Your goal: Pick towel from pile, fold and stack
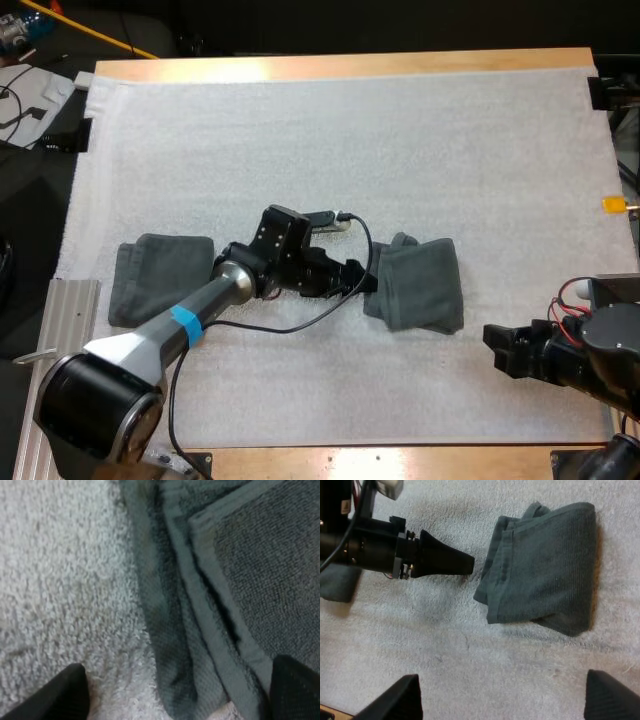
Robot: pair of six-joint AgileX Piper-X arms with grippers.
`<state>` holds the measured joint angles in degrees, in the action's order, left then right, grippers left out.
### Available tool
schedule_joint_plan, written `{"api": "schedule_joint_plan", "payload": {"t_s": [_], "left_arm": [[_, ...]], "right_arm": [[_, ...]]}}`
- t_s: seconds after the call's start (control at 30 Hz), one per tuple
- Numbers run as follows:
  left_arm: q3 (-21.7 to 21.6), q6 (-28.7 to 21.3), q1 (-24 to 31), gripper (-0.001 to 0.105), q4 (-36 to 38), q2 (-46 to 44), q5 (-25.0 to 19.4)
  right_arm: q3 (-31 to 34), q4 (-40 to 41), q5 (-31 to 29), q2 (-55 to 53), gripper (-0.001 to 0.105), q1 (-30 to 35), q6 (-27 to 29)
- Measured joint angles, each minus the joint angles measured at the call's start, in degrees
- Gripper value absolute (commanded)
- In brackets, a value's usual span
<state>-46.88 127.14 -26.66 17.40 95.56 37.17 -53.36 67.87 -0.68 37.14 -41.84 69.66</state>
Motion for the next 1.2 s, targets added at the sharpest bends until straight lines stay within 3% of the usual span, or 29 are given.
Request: {"api": "schedule_joint_plan", "payload": {"t_s": [0.53, 1.2], "left_arm": [[-1.0, 3.6, -0.8, 0.071, 0.5, 2.2, 1.7], [-6.6, 9.8, -7.8, 0.071, 2.1, 6.5, 0.9]], "right_arm": [[0.0, 0.2, -0.1, 0.0, 0.064, 0.0, 0.0], [0.0, 0.6, -0.2, 0.0, 0.065, 0.0, 0.0]]}}
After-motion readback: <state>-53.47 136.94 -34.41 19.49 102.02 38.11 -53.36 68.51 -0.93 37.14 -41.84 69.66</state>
